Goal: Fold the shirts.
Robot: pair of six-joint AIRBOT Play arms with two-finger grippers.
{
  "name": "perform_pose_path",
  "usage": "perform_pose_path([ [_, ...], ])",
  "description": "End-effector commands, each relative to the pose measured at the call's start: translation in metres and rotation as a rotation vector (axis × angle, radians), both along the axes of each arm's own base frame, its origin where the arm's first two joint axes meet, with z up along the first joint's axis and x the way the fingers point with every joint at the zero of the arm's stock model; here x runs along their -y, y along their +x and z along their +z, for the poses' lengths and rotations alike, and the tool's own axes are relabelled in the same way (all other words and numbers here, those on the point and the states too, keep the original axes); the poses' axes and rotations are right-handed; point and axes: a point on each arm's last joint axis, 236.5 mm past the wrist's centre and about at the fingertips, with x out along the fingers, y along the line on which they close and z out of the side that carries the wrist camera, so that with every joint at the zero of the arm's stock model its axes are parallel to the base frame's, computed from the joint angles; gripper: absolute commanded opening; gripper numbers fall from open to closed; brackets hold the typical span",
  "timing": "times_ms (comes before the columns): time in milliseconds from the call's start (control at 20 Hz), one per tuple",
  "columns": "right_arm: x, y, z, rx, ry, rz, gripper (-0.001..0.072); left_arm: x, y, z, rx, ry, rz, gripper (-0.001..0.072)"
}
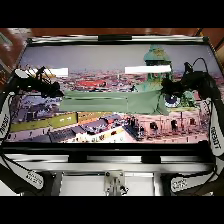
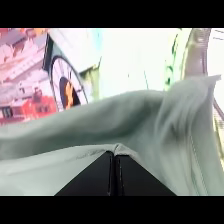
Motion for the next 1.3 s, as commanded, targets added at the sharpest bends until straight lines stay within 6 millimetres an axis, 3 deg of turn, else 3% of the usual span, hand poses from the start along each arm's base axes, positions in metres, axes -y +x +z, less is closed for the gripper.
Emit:
perform_pose_path([
  [0, -0.004, 0.016, -0.031, -0.013, -0.01, -0.003, 0.0063, 0.002, 0.004, -0.026, -0.056, -0.017, 0.024, 0.0034],
  [50, -0.002, 0.013, -0.037, -0.029, -0.023, 0.005, 0.0065, 0.002, 0.003, -0.029, -0.062, -0.018, 0.023, 0.0057],
  [100, 0.0, 0.011, -0.04, -0.037, -0.038, 0.013, 0.0075, 0.002, 0.004, -0.029, -0.06, -0.017, 0.024, 0.0186],
  [150, 0.003, 0.011, -0.038, -0.037, -0.04, 0.012, 0.0164, 0.002, 0.004, -0.027, -0.057, -0.016, 0.024, 0.0401],
  [200, 0.004, 0.009, -0.035, -0.035, -0.041, 0.018, 0.0338, 0.003, 0.003, -0.024, -0.063, -0.02, 0.013, 0.0508],
  [250, 0.008, 0.007, -0.027, -0.023, -0.053, 0.043, 0.0447, 0.004, 0.0, -0.018, -0.066, -0.024, -0.015, 0.0511],
  [400, 0.036, -0.009, 0.008, -0.003, -0.143, 0.072, 0.0457, 0.006, 0.0, 0.01, -0.054, -0.03, -0.084, 0.0511],
  [500, 0.044, -0.035, 0.014, -0.078, -0.182, 0.118, 0.0458, 0.006, 0.002, 0.03, -0.03, -0.027, -0.104, 0.0511],
  [550, 0.04, -0.053, 0.009, -0.14, -0.181, 0.18, 0.0473, 0.006, 0.003, 0.038, -0.014, -0.024, -0.101, 0.0511],
  [600, 0.032, -0.065, 0.003, -0.181, -0.178, 0.234, 0.0594, 0.007, 0.003, 0.045, -0.007, -0.023, -0.093, 0.0511],
  [650, 0.027, -0.07, -0.003, -0.2, -0.175, 0.253, 0.0615, 0.008, 0.002, 0.052, -0.005, -0.025, -0.086, 0.0511],
  [800, 0.016, -0.068, -0.024, -0.222, -0.166, 0.266, 0.0627, 0.014, -0.006, 0.07, 0.002, -0.024, -0.11, 0.051],
  [850, 0.014, -0.066, -0.032, -0.229, -0.159, 0.264, 0.0688, 0.014, -0.008, 0.076, 0.01, -0.022, -0.115, 0.051],
  [1000, 0.013, -0.056, -0.046, -0.225, -0.116, 0.21, 0.0688, 0.015, -0.009, 0.088, 0.032, -0.017, -0.117, 0.0509],
  [1250, 0.01, -0.049, -0.069, -0.229, -0.125, 0.208, 0.0688, 0.015, -0.009, 0.089, 0.033, -0.017, -0.118, 0.0509],
])
